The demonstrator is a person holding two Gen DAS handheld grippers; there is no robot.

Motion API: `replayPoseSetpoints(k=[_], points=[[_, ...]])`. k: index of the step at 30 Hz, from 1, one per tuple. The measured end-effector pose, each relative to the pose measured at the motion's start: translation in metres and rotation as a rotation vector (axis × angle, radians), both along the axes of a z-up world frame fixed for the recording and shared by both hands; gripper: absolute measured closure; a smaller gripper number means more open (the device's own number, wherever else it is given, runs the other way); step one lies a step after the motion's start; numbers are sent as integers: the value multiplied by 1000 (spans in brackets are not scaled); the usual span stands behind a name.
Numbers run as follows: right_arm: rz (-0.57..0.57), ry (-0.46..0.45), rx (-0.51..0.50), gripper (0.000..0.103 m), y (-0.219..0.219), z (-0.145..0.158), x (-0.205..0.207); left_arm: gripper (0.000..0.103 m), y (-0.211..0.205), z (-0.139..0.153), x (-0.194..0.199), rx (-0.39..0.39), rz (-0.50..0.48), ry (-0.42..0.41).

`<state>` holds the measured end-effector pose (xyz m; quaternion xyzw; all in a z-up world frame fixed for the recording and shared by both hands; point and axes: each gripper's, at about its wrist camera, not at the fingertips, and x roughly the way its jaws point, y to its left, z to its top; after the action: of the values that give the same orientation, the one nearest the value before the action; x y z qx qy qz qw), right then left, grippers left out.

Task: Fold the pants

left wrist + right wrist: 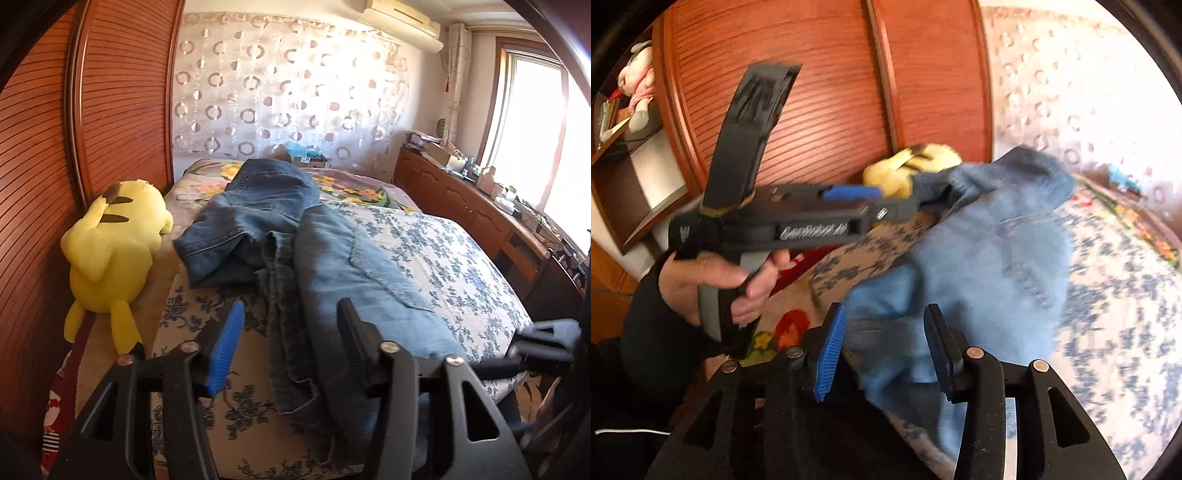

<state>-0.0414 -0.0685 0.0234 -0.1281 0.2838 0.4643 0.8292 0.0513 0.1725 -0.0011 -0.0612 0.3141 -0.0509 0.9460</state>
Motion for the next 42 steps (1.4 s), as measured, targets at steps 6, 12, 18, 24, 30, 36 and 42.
replayPoseSetpoints(k=[6, 12, 18, 24, 30, 36, 42], points=[[-104, -33, 28, 56, -29, 11, 8, 24, -13, -2, 3, -14, -36, 5], [-205, -50, 1, 48, -32, 8, 38, 24, -30, -23, 6, 9, -75, 61], [-241, -5, -25, 41, -16, 2, 80, 24, -24, -42, 11, -23, -68, 105], [-265, 78, -42, 40, 7, -12, 126, 24, -25, -59, 11, -41, -75, 138], [-260, 122, -59, 38, 28, -20, 143, 24, -22, -74, 17, -79, -76, 167], [-278, 149, -63, 27, 36, -34, 152, 24, -23, -79, 17, -93, -83, 174], [-264, 232, -12, 26, 33, -51, 172, 23, -20, -85, 20, -128, -94, 184]])
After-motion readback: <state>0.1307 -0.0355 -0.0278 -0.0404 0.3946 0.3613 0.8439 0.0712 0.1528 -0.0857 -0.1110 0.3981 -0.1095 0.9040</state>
